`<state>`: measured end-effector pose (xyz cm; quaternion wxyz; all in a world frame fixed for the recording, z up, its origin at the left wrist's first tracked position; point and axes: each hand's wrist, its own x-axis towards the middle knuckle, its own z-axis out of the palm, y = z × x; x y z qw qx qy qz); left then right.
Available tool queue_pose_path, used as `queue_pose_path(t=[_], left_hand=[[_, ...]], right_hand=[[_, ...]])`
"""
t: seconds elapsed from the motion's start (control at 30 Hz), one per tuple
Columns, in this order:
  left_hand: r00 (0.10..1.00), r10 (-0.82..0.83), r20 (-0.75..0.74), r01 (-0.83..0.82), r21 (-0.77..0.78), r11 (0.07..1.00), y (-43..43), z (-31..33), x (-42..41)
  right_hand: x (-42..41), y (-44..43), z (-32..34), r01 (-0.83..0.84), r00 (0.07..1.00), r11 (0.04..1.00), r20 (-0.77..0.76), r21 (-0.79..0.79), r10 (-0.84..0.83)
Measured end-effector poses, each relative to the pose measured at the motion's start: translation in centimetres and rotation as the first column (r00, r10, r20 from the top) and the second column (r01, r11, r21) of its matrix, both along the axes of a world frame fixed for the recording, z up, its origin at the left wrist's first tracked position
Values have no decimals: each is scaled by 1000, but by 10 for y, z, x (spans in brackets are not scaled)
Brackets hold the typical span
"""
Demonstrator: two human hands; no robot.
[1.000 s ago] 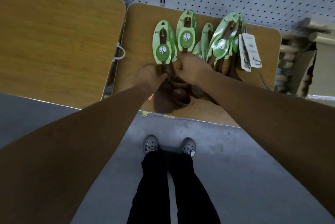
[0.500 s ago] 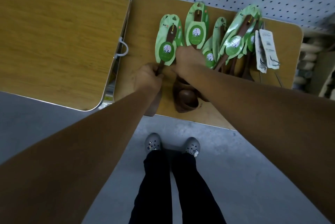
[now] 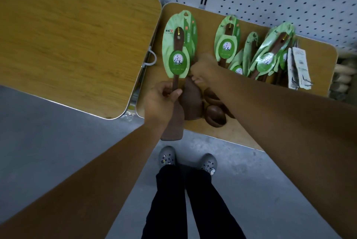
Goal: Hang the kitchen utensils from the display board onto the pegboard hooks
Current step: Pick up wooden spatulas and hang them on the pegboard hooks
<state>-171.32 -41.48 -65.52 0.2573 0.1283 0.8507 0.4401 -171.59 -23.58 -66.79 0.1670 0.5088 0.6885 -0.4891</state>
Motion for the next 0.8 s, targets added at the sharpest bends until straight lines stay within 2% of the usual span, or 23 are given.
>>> queue_pose_path(t=[0.07,0.2,0.3,0.43,0.57,0.73,0.8], left_hand=[[1000,23,8,-23,20,1000,-6,9,-7],[994,83,77,-92,120,988,-16,35,-20],[985,121,127,-141,162,977,-22,68,-26],[979,62,192,-97,177,979,-31,115,-26],[976,-4,216,-36,181,983,-29,164,-17],[973,-151,177,109,225,968,-19,225,23],[954,-248,169,203,247,948,-10,249,47]], right_hand=[[0,3,8,112,993,988,-27,-106,-116],[13,-1,39,232,955,967,-167,-100,-246],[27,-5,71,323,905,928,-226,-185,-360],[53,-10,130,399,837,855,-249,-332,-487],[104,-24,181,401,833,888,-313,-224,-456],[195,-44,246,559,684,784,-384,-270,-619],[240,-50,271,655,574,704,-425,-273,-699]])
